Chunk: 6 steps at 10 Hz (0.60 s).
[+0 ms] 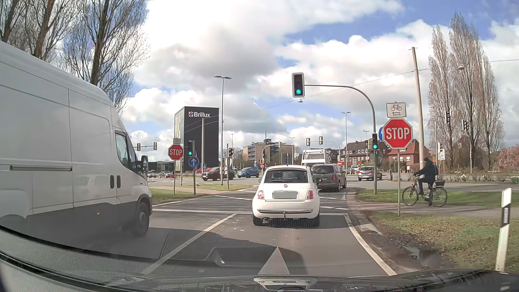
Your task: Follow the waypoints while adhering to traffic rules and regulations
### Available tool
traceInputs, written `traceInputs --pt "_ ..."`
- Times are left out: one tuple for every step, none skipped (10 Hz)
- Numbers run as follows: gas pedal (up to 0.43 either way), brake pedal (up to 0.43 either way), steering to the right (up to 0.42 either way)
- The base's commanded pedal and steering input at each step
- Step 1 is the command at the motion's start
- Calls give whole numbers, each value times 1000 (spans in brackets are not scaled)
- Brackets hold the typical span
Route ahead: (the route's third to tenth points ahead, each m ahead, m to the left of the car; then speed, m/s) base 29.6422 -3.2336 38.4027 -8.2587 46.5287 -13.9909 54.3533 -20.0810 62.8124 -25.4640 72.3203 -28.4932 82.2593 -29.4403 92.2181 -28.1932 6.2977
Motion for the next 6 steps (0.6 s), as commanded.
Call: traceInputs --pt "240 0 55" --pt "240 0 57" --pt "220 0 57" --pt "220 0 58" --pt "209 0 59" --pt "197 0 62"
